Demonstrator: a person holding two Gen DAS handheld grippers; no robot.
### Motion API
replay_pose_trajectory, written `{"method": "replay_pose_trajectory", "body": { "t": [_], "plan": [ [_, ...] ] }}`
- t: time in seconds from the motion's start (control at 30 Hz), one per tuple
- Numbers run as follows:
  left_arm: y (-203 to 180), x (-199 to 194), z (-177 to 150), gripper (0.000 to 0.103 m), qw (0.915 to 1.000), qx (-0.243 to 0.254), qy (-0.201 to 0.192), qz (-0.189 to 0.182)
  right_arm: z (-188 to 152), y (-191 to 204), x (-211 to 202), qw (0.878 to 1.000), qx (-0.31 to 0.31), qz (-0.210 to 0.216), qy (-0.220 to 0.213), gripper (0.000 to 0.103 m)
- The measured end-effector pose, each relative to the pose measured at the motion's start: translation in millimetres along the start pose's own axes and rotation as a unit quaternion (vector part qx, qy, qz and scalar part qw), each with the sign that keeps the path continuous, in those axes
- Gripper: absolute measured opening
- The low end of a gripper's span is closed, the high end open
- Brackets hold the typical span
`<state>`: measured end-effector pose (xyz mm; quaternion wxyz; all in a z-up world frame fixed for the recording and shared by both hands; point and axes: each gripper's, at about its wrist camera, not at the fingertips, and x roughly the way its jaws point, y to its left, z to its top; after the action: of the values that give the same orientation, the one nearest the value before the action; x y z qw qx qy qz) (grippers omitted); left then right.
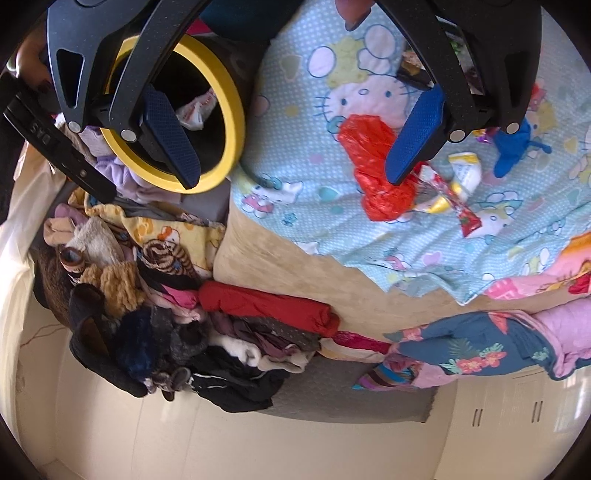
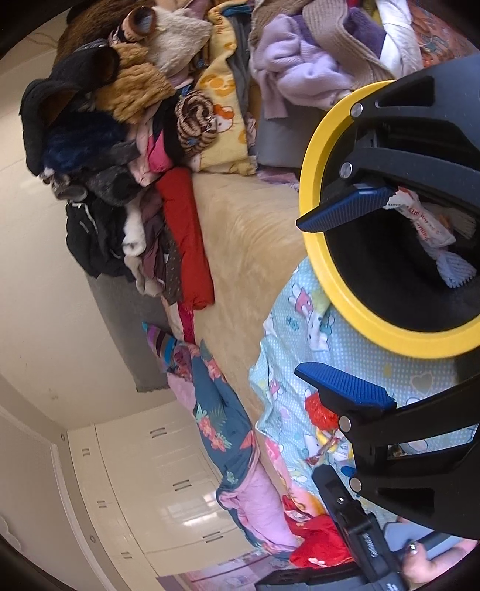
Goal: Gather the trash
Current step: 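Move both grippers back toward the red plastic bag on the bed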
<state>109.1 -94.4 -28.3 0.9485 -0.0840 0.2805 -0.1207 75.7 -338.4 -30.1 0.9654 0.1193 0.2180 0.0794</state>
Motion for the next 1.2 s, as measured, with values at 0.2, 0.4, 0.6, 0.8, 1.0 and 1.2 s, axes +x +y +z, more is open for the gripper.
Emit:
{"method": "replay_pose_trajectory", "body": {
  "t": [0.2,0.4,0.6,0.8,1.0,1.2],
  "plan": [
    [18.3,-2.1,5.0,0.092,0.9997,-0.010,-0.009,0.020,-3.1,21.7,4.1,1.000,-0.020,0.017,0.007,0.074],
    [35.5,-5.1,9.0,0.092,0.9990,-0.024,-0.019,0.033,-8.7,40.9,7.6,0.999,-0.036,0.032,0.013,0.076],
    [53.5,-6.0,11.2,0.092,0.9977,-0.044,-0.024,0.045,-13.7,62.4,14.0,0.997,-0.055,0.046,0.023,0.078],
    [73.6,-3.5,10.7,0.092,0.9960,-0.069,-0.021,0.053,-19.3,83.1,19.9,0.995,-0.073,0.060,0.033,0.081],
    [93.9,0.4,8.4,0.092,0.9945,-0.083,-0.013,0.063,-24.9,105.4,34.5,0.992,-0.087,0.074,0.053,0.082],
    [118.3,9.4,5.5,0.092,0.9924,-0.093,0.016,0.079,-31.8,127.4,50.4,0.988,-0.101,0.088,0.071,0.083]
  ]
}}
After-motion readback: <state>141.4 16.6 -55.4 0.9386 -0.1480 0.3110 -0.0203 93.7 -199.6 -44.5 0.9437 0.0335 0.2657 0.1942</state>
